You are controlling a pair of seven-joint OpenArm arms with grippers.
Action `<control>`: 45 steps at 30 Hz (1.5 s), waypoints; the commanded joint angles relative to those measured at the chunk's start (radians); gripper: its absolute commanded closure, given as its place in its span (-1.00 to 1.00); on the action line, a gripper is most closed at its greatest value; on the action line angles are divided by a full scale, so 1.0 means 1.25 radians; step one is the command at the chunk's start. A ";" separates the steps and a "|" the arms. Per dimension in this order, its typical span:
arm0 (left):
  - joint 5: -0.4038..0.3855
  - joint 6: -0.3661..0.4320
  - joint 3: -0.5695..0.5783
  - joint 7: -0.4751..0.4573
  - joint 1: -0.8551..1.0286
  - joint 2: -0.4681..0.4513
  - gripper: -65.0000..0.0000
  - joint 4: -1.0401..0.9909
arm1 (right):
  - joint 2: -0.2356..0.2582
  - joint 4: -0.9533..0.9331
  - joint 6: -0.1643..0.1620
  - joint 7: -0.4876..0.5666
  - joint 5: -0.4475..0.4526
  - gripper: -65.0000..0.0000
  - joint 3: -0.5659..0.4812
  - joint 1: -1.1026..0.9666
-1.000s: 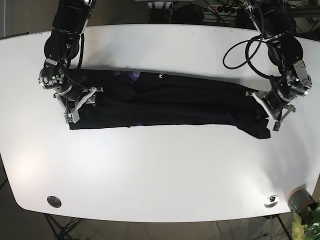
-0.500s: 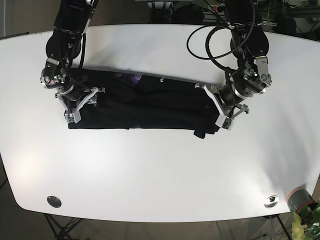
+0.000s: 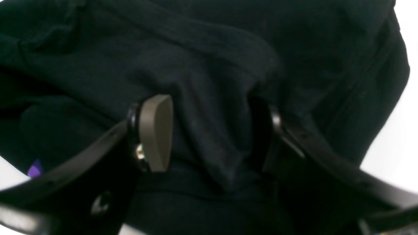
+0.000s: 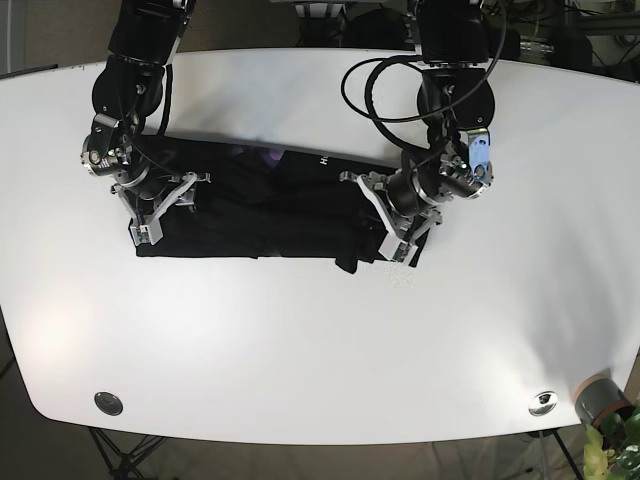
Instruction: Fold the T-shirt properly
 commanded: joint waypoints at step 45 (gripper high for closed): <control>-0.022 0.160 0.039 -0.026 -0.011 -0.128 -0.37 0.141 | 0.013 0.138 0.042 -0.104 0.237 -0.09 0.056 0.039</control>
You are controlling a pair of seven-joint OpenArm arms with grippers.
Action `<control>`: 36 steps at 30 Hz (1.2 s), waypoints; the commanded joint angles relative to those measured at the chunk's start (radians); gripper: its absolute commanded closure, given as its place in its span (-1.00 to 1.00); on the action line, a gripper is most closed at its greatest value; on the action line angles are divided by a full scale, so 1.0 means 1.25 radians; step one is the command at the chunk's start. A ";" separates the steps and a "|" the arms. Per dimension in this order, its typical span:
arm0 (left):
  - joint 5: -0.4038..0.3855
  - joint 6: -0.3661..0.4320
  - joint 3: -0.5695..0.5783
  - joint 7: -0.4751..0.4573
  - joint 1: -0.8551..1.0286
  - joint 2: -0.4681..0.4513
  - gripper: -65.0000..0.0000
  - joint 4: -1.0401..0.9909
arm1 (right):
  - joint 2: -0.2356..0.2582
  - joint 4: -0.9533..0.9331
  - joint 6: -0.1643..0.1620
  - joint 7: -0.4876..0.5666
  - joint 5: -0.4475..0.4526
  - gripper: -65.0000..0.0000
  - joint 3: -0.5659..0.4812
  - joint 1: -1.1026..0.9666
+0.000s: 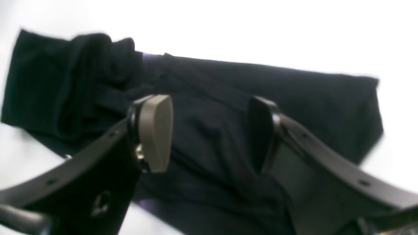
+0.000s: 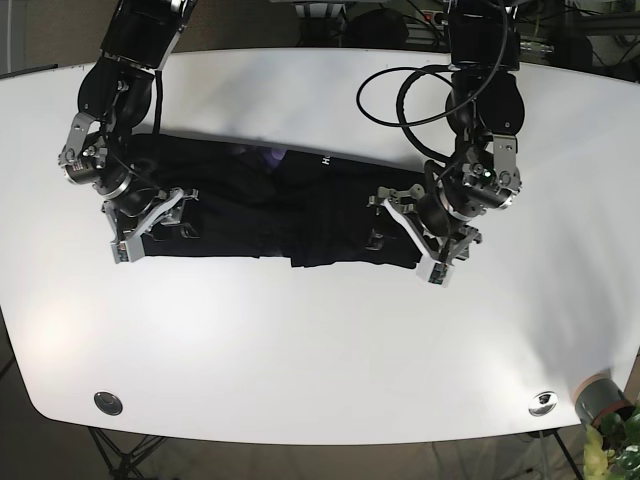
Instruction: Fold the T-shirt properly
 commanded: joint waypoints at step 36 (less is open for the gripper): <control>-0.003 -0.120 -0.113 -0.227 0.100 -0.089 0.07 -0.120 | -0.153 -0.267 0.001 0.025 -0.030 -0.06 -0.360 0.159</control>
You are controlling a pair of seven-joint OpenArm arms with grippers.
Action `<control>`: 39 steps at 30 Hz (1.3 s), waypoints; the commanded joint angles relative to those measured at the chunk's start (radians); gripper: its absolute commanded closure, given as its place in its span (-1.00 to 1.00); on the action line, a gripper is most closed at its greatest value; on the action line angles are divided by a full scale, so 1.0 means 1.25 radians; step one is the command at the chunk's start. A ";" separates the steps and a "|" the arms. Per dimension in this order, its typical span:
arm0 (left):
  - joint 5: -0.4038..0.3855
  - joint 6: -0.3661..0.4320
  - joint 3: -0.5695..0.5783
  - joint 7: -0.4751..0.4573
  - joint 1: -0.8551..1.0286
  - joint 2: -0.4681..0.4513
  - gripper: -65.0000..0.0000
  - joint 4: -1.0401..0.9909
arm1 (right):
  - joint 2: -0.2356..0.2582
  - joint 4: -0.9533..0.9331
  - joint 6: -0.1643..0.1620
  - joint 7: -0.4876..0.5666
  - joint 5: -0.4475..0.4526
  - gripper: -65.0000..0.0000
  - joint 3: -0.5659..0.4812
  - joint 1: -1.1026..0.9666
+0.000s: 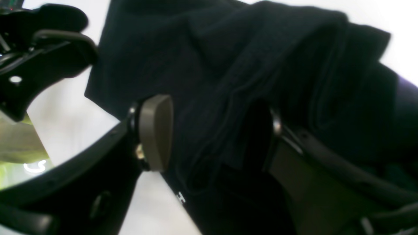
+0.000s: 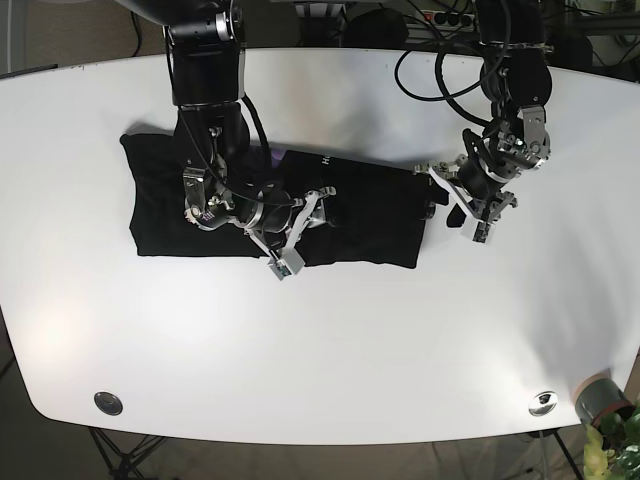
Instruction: Fold the T-shirt properly
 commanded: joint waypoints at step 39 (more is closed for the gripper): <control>-0.008 -0.005 0.056 -0.015 -0.059 -0.006 0.06 0.010 | 0.054 0.100 -0.106 0.067 0.021 0.24 0.008 -0.097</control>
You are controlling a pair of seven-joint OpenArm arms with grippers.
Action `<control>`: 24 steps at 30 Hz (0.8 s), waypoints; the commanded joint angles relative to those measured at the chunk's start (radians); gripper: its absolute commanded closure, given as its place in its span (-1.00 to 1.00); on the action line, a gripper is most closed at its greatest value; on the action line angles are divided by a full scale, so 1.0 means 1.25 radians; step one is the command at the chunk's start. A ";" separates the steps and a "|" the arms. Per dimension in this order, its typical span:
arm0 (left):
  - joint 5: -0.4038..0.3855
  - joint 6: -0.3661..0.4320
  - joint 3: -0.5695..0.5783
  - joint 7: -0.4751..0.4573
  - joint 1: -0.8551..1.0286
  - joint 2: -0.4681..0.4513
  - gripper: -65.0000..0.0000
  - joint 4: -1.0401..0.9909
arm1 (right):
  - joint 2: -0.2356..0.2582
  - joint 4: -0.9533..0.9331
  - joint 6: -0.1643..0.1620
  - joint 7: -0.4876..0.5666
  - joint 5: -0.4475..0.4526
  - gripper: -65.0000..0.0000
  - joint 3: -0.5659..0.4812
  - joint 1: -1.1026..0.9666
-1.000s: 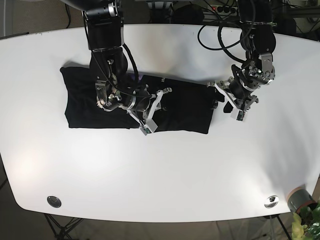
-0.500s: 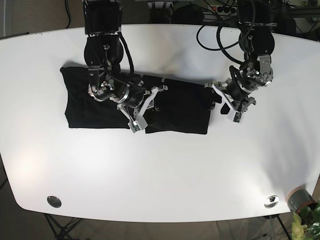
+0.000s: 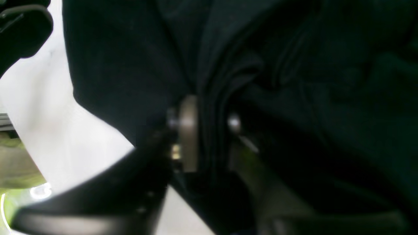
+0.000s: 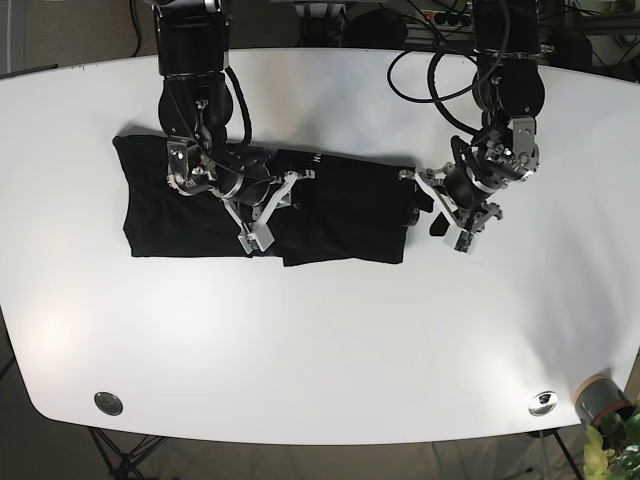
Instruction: Fold the T-shirt properly
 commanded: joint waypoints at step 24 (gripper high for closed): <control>-0.012 0.001 0.129 -0.023 -0.168 0.028 0.07 -0.121 | 0.130 0.219 0.010 -0.078 0.265 -0.35 0.403 -0.039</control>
